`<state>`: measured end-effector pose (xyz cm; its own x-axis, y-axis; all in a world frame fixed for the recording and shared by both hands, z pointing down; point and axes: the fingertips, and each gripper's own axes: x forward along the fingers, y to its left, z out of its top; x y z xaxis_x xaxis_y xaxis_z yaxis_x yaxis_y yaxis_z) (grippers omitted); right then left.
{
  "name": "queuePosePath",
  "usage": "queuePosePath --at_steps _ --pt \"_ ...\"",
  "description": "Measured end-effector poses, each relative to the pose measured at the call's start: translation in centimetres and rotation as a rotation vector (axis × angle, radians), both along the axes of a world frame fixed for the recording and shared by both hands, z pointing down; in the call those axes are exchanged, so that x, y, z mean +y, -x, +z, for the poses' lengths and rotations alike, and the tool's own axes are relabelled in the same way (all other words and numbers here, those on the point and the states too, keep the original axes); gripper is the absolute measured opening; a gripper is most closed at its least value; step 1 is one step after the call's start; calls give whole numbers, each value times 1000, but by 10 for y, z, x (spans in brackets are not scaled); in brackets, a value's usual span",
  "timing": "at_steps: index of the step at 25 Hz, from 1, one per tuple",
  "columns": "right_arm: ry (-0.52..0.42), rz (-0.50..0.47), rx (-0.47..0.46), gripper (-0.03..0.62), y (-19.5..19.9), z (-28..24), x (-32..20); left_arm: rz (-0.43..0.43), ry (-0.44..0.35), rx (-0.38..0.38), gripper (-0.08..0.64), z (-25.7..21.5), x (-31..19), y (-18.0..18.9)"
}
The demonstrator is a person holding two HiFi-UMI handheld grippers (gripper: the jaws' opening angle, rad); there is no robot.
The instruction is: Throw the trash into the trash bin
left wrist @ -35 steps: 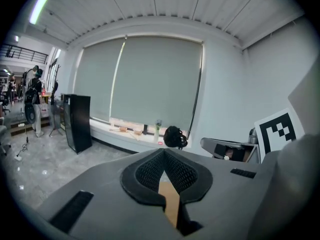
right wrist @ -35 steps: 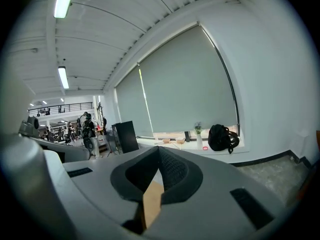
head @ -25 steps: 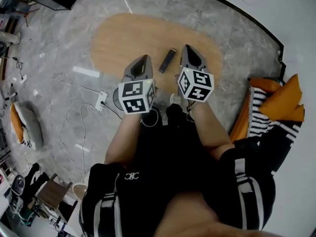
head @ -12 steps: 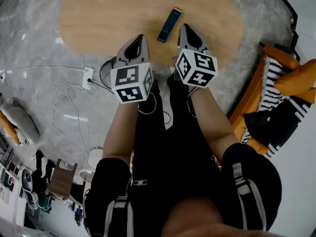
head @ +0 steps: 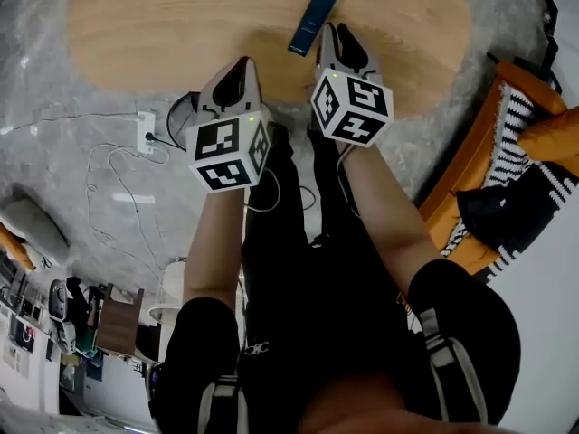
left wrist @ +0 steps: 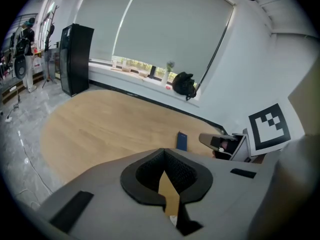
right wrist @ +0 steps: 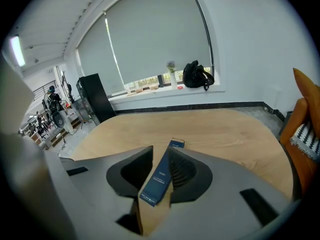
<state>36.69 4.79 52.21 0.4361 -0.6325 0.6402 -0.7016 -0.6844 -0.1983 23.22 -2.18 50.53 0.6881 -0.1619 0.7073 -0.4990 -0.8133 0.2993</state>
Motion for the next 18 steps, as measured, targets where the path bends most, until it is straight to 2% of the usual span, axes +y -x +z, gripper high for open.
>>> queuePosePath --at_steps 2,5,11,18 --pt "-2 16 -6 115 -1 6 -3 4 -7 1 12 -2 -3 2" --pt "23 23 -24 158 -1 21 -10 2 -14 0 12 -3 -9 5" --pt "138 62 -89 187 -2 61 -18 -19 -15 -8 12 3 -20 20" --pt "207 76 -125 198 -6 95 -18 -6 -1 -23 12 12 -14 29"
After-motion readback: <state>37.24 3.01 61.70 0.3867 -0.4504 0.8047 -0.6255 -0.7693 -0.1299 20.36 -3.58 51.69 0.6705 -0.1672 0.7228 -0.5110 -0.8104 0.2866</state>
